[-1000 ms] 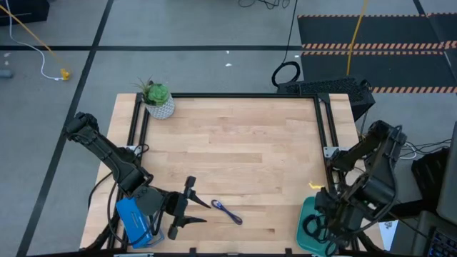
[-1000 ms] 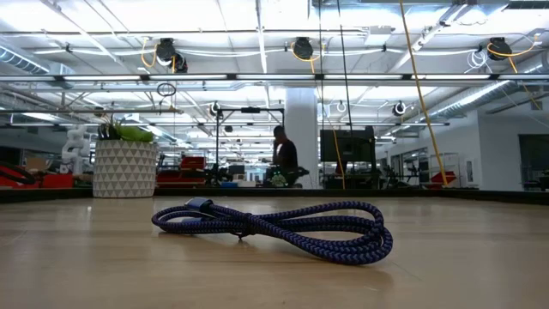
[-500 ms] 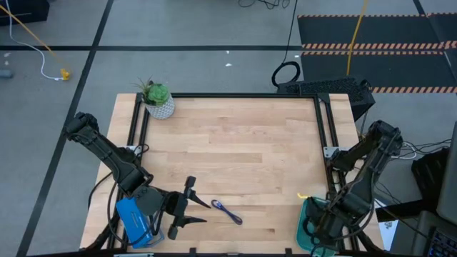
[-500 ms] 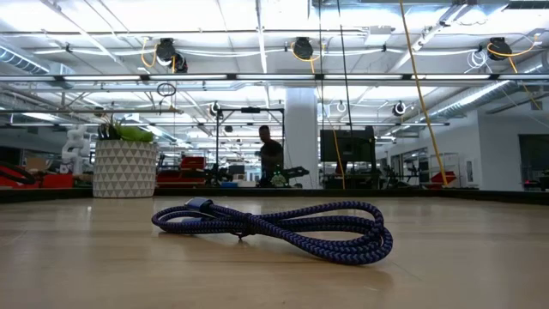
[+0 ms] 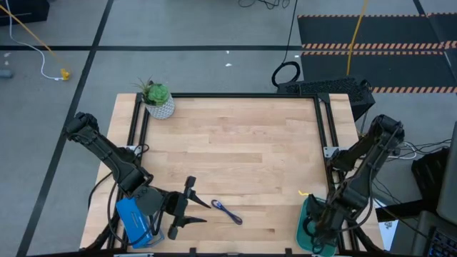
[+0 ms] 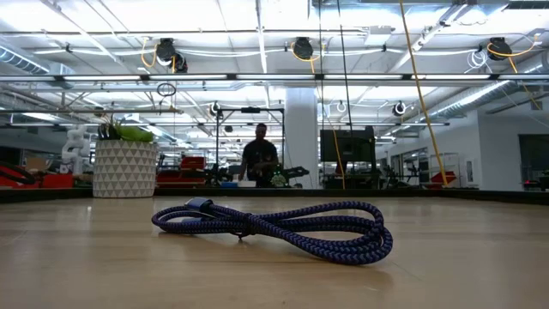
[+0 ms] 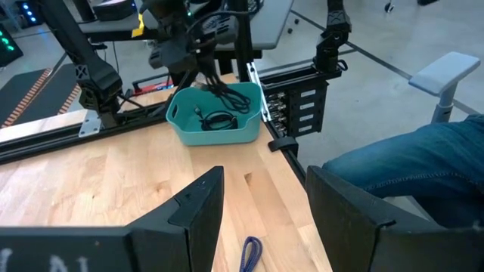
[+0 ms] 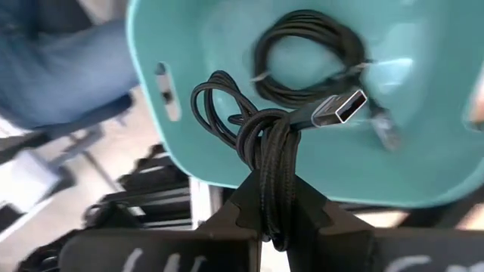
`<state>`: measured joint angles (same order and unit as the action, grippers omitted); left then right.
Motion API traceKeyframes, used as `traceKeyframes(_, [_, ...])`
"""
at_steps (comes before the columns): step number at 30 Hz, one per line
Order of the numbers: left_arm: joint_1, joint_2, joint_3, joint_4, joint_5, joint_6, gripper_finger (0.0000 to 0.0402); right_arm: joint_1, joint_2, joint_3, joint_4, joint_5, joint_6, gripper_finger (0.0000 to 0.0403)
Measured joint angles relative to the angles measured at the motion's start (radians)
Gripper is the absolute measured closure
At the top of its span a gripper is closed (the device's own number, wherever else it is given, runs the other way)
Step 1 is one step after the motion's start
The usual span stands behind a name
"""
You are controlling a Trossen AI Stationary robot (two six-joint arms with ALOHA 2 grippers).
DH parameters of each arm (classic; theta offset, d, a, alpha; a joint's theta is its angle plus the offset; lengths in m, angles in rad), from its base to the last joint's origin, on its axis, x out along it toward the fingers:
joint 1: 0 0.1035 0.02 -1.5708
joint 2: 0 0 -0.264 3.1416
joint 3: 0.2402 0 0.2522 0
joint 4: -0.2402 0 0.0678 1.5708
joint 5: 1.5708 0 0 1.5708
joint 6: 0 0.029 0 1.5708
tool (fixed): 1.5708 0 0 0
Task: Pick and place USB-C Cables
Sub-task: Put the black USB cable into the green bin, then put the purple USB cable into the green bin
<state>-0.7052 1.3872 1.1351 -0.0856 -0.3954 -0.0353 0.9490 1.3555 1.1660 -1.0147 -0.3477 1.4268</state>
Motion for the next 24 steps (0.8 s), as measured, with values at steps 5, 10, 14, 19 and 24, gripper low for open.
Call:
traceKeyframes(5, [0.0,0.0,0.0,0.0,0.0,0.0,0.0211,0.009,-0.056,-0.132,0.169,-0.024,0.081,0.0386])
traceKeyframes(10, [0.0,0.0,0.0,0.0,0.0,-0.001,0.0211,0.013,-0.101,-0.225,0.208,-0.049,0.141,0.036])
traceKeyframes(14, [0.0,0.0,0.0,0.0,0.0,-0.004,0.0211,0.015,-0.122,-0.253,0.209,-0.049,0.143,0.0318])
traceKeyframes(19, [0.0,0.0,0.0,0.0,0.0,-0.005,0.0211,0.015,-0.138,-0.255,0.163,-0.055,0.147,0.0264])
traceKeyframes(24, [0.0,0.0,0.0,0.0,0.0,-0.008,0.0211,0.015,-0.169,-0.255,0.115,-0.127,0.213,0.0229])
